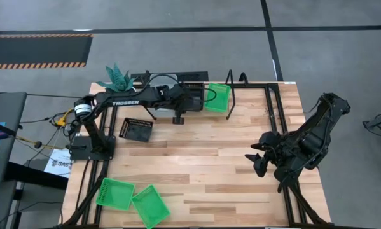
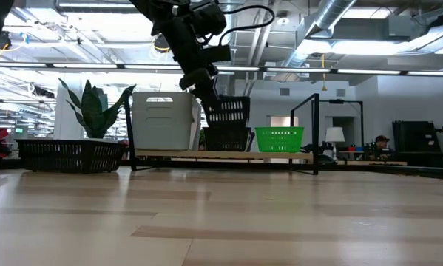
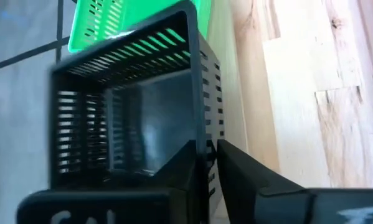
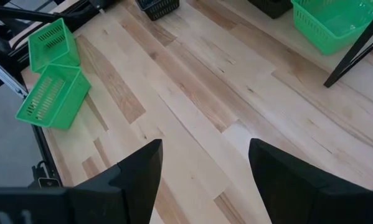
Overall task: Stack baskets on shelf by color
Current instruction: Stack the right black bin on top of the black bin on the shelf, then stack the black bin on top of the black bin on the shelf
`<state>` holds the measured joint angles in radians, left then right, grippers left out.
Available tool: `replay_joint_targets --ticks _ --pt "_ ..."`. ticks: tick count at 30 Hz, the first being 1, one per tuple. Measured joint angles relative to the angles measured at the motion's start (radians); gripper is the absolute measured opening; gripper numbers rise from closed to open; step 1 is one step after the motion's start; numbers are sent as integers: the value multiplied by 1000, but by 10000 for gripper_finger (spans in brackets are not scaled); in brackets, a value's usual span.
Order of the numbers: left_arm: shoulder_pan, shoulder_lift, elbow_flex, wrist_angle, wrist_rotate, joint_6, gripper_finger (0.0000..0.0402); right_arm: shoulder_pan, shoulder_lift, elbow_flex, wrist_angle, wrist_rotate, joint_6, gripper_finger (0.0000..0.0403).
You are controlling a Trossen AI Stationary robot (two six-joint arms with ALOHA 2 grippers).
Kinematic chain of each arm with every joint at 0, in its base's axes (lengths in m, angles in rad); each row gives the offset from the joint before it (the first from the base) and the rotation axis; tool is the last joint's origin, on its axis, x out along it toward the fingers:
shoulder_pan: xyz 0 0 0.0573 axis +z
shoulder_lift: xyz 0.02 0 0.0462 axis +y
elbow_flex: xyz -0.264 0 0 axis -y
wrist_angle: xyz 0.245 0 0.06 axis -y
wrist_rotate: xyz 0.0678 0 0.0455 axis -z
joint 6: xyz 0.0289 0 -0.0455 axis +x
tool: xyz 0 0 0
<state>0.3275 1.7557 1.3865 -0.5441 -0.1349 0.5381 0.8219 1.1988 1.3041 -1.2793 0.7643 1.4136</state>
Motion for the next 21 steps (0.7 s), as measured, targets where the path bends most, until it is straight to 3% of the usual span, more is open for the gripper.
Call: replay_joint_targets --ticks 7,14,21 --pt "0 50 0 19 -25 -7 85 0 1 0 1 0 -4 264" --pt "-19 64 5 15 -111 -21 92 0 0 0 0 -2 -1 264" --pt "-55 64 113 -52 -156 -59 93 0 0 0 0 -3 -5 264"
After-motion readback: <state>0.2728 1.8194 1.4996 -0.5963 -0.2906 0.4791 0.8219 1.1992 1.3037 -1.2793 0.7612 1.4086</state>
